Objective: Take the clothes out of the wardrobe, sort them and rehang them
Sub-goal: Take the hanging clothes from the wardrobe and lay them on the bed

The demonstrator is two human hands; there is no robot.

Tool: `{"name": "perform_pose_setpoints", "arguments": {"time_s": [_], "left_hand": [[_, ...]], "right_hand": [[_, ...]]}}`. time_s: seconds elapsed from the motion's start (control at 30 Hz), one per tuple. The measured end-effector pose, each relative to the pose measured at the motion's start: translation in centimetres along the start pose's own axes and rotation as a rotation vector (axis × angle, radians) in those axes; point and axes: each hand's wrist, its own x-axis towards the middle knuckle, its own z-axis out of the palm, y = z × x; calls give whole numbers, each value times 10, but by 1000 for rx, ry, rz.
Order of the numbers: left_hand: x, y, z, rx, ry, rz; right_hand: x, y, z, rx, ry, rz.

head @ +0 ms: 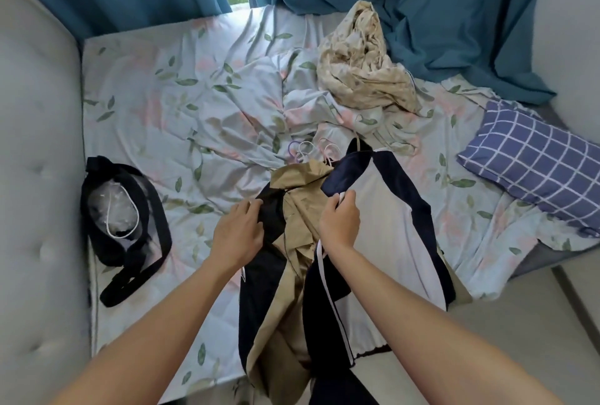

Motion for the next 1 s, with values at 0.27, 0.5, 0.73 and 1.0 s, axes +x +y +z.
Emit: {"name": "perform_pose_setpoints", "arguments": {"time_s": [0.27, 0.5, 0.73, 1.0], "left_hand": [[-18, -20, -15, 0, 55, -78], [-38, -11, -38, 57, 76, -86], [-68, 25, -84, 59, 189, 65], [-109, 73, -116, 85, 158, 436]], "right_hand": [[26, -12, 29, -189, -560, -196], [13, -7, -11, -463, -437, -414], [-44, -3, -92, -558, -204, -477], [-173, 57, -184, -515, 142, -252]]}}
